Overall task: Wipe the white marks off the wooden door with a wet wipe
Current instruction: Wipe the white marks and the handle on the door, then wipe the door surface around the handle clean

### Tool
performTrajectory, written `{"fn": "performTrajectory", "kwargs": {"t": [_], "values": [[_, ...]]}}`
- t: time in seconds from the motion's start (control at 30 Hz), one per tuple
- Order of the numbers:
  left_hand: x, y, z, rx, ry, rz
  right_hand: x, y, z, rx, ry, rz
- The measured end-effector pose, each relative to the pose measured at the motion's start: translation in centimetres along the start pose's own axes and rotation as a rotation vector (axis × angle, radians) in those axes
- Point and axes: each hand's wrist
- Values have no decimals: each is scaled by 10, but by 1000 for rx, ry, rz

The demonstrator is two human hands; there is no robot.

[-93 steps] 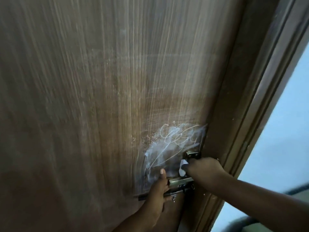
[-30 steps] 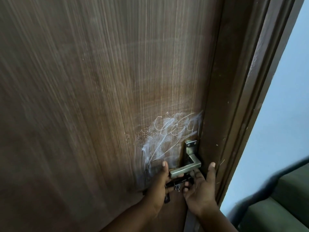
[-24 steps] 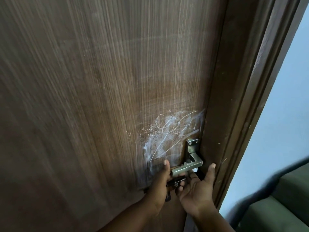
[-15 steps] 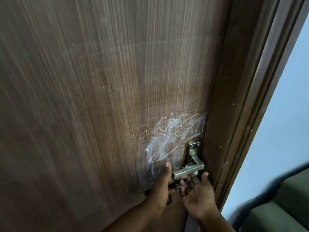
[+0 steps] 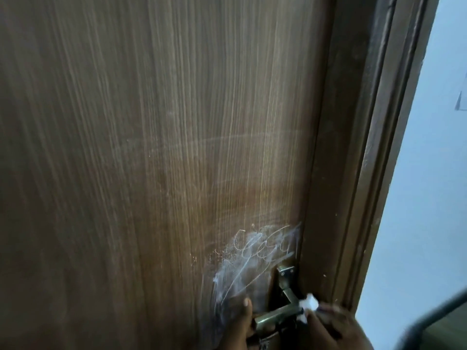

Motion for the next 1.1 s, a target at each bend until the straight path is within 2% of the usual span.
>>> {"fn": "performTrajectory", "kwargs": {"t": [0.07, 0.1, 0.2, 0.37, 0.57, 0.77, 0.87, 0.97, 1.1], "values": [[2, -3, 2, 34, 107, -103, -2, -23, -9, -179, 169, -205], [4, -2, 4, 25, 145, -135, -1, -38, -10, -251, 160, -274], [2, -6, -3, 100, 97, -145, 17, -61, 3, -404, 108, -389], [12, 7, -8, 401, 43, -161, 37, -75, 18, -267, 187, -437], [20, 31, -7, 816, -109, -162, 42, -86, 24, -304, 313, -548], [17, 38, 12, 1309, -151, 5, 42, -80, 31, -258, 375, -641], [13, 31, 22, 1417, -161, 34, 44, -77, 35, -231, 375, -659], [12, 29, 22, 1464, -157, 20, 46, -78, 40, -55, 335, -580], [17, 29, 15, 1375, -143, 1, 47, -82, 46, 173, 329, -515]]}}
Point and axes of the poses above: each hand's wrist, its own x-axis towards the middle knuckle, its own z-axis out of the palm, y = z × x, and after that the axes turned 8 degrees about z, right-handed
